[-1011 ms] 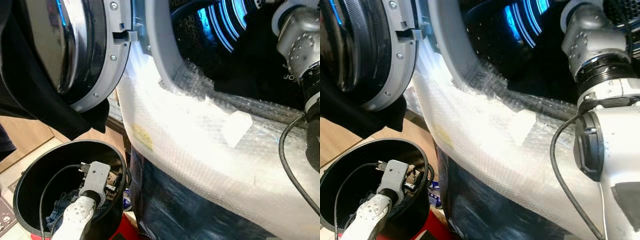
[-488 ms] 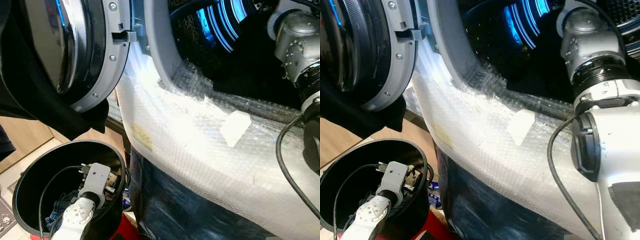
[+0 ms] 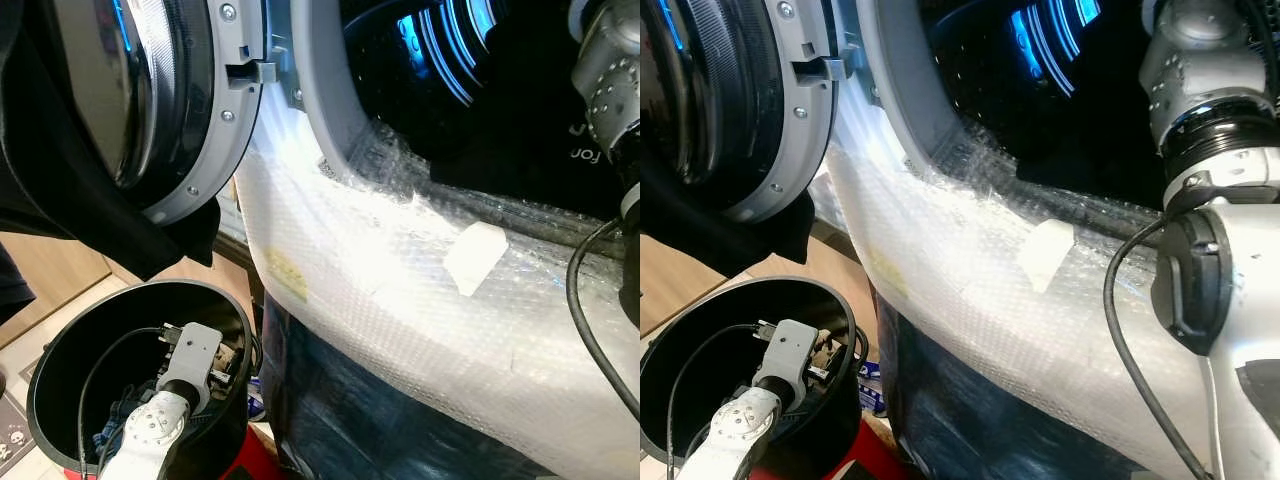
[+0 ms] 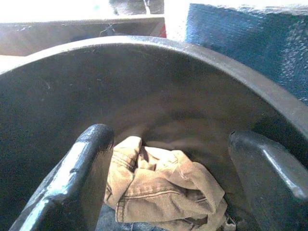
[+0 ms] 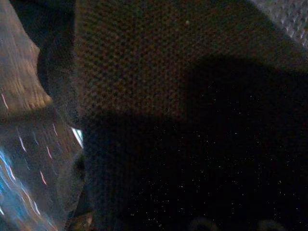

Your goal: Clothes washing

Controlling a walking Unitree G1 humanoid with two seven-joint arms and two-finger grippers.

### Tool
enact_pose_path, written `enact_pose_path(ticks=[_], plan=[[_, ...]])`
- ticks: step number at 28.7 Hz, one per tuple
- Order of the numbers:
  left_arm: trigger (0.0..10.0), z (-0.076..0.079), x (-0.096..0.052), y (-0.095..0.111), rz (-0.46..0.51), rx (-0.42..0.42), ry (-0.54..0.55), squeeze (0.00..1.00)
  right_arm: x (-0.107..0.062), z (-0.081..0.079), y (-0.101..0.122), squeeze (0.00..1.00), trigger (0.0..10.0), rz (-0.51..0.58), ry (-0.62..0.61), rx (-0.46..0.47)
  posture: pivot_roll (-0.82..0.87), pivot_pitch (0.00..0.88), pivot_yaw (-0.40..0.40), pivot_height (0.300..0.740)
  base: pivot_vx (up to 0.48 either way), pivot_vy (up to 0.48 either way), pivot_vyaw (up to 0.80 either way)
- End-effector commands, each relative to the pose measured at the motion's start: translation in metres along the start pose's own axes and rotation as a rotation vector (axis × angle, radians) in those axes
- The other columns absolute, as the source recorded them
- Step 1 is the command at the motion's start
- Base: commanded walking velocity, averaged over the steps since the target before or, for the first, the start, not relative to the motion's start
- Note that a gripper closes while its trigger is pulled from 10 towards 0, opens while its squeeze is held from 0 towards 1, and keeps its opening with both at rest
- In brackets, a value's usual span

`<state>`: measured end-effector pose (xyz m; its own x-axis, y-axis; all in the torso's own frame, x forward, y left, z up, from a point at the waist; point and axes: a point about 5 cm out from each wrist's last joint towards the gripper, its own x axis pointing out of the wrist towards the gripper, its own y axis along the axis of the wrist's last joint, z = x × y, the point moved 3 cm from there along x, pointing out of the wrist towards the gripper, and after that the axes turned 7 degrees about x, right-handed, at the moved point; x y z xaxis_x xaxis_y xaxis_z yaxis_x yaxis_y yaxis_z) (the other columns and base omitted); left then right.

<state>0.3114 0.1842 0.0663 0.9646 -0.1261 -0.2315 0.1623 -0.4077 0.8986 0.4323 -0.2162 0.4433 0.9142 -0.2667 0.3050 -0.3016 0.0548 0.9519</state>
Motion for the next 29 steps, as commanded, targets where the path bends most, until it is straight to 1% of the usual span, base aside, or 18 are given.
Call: enact_pose_path(ticks=[1,3,4,5,6,7,8,9,29], plan=[[10.0,0.006,0.002,0.004,0.006,0.012,-0.039,0.00,-0.001,0.001,-0.028,1.00,10.0,-0.100,0.014,-0.047,-0.03,0.033,-0.011,0.740,0.000,0.000,0.00],[10.0,0.009,0.002,0.004,0.005,0.016,-0.052,0.00,0.000,0.004,-0.025,1.00,10.0,-0.083,0.001,-0.030,-0.03,0.037,-0.012,0.740,0.000,0.000,0.00],[10.0,0.010,0.002,0.004,0.006,0.026,-0.052,0.00,0.001,0.008,-0.011,1.00,10.0,-0.043,-0.016,0.008,-0.03,0.038,-0.012,0.740,0.000,0.000,0.00],[10.0,0.010,0.002,0.004,0.006,0.026,-0.052,0.00,0.001,0.008,-0.011,1.00,10.0,-0.043,-0.016,0.008,-0.03,0.038,-0.012,0.740,0.000,0.000,0.00],[10.0,0.010,0.001,0.004,0.008,0.021,-0.050,0.00,0.001,0.012,0.011,1.00,10.0,0.033,-0.032,0.055,-0.03,0.044,-0.013,0.740,0.000,0.000,0.00],[10.0,0.010,0.001,0.004,0.008,0.018,-0.048,0.00,0.000,0.013,0.020,1.00,10.0,0.063,-0.038,0.069,-0.03,0.045,-0.012,0.740,0.000,0.000,0.00],[10.0,0.010,0.001,0.004,0.008,0.018,-0.048,0.00,0.000,0.013,0.020,1.00,10.0,0.063,-0.038,0.069,-0.03,0.045,-0.012,0.740,0.000,0.000,0.00],[10.0,0.010,0.001,0.004,0.008,0.014,-0.047,0.00,0.000,0.014,0.027,1.00,10.0,0.087,-0.043,0.078,-0.03,0.045,-0.012,0.740,0.000,0.000,0.00],[10.0,0.010,0.001,0.004,0.008,0.015,-0.049,0.00,0.000,0.014,0.027,1.00,10.0,0.086,-0.044,0.079,-0.03,0.045,-0.012,0.740,0.000,0.000,0.00]])
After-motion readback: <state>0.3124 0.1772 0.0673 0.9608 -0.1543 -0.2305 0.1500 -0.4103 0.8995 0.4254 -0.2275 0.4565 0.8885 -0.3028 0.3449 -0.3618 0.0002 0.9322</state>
